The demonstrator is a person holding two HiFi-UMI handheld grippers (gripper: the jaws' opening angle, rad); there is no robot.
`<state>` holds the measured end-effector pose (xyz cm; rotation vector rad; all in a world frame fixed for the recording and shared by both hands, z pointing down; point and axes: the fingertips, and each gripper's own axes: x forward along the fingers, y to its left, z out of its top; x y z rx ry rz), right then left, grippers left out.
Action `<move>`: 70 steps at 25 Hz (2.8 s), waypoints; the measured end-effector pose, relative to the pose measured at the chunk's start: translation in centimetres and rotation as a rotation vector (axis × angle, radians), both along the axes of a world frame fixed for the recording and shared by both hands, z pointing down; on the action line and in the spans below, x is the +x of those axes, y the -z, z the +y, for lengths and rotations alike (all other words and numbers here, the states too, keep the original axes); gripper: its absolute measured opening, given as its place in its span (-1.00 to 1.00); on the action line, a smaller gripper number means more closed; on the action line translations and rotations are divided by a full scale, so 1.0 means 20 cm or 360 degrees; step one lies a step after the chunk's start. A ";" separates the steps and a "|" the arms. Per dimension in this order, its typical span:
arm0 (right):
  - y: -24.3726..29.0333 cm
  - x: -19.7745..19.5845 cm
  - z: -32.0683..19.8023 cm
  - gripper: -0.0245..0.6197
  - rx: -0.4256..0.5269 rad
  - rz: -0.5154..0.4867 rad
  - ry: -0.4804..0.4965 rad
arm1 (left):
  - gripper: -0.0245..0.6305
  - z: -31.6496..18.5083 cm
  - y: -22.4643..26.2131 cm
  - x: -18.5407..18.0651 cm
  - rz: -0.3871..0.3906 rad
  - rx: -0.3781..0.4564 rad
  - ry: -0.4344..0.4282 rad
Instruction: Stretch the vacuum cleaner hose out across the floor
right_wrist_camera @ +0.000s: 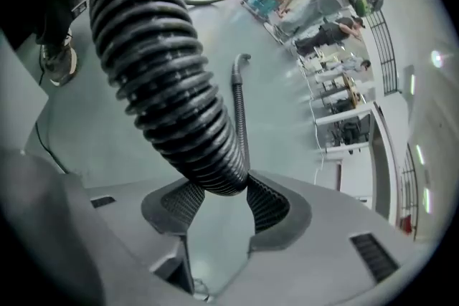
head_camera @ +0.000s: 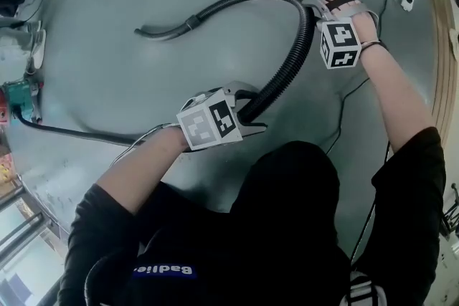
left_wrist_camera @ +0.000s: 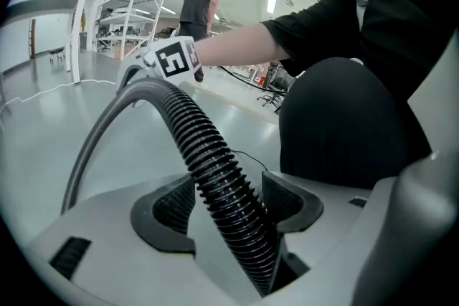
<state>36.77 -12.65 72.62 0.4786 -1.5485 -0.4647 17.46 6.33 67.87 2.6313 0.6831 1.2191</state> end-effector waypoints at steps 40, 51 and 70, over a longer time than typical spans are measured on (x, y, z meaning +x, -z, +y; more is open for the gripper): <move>-0.11 0.66 0.18 -0.35 0.0004 0.0560 -0.0099 | -0.02 -0.03 -0.07 0.50 0.0037 0.0000 0.0017; 0.17 1.02 1.02 -0.35 0.0140 0.0575 -0.1026 | -0.01 0.26 -0.39 0.33 -0.0019 0.0191 -0.0182; -0.11 0.97 1.95 -0.35 -0.0226 0.0419 -0.1907 | 0.00 0.05 -1.30 -0.42 -0.0586 0.0833 -0.0499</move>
